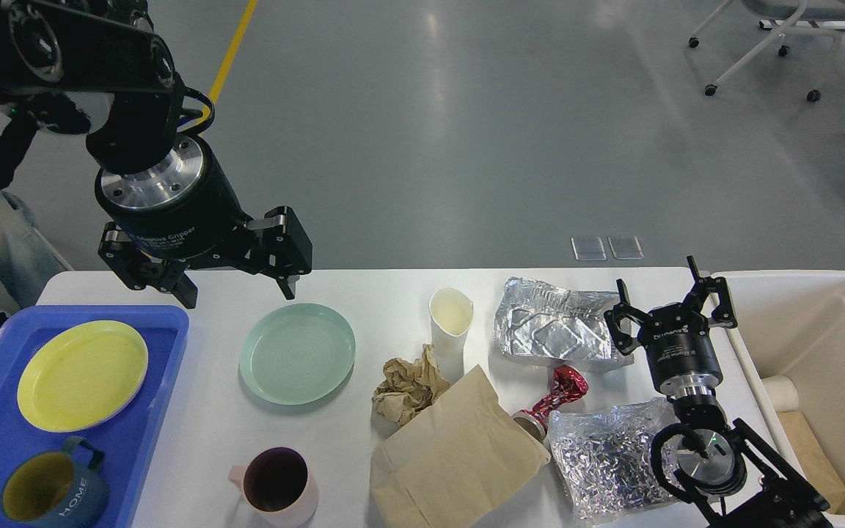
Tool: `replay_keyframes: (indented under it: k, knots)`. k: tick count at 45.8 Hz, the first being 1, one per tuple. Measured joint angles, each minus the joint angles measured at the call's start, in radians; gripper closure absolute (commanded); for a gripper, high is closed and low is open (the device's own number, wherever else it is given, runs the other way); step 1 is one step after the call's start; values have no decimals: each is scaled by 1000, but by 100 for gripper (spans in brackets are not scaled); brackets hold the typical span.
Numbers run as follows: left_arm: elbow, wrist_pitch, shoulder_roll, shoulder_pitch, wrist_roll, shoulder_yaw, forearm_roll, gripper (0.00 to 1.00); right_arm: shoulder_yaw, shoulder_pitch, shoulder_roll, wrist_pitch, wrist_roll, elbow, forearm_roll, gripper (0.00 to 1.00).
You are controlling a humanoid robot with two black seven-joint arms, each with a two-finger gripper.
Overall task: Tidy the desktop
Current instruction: 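Move the left gripper over the white mug with dark interior, then lower the left gripper and grasp the white mug's rim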
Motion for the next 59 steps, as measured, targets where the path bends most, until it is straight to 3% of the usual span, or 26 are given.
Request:
replay_keyframes:
  k: [7,12,25,45,59]
  knots:
    - [4,-3,2,74,2,-7,-2,5,0,0,0,0,0,0,0,0]
    - [-1,-4,-6,167,8,-23,1,23,0,0,0,0,0,0,0,0]
    - [-11,83,5,411,1,-56,-112,24,0,0,0,0,0,0,0,0]
    - [-12,432,43,758,14,-92,-197,20,0,0,0,0,0,0,0,0]
    - [53,564,25,819,16,-113,-194,20,0,0,0,0,0,0,0,0]
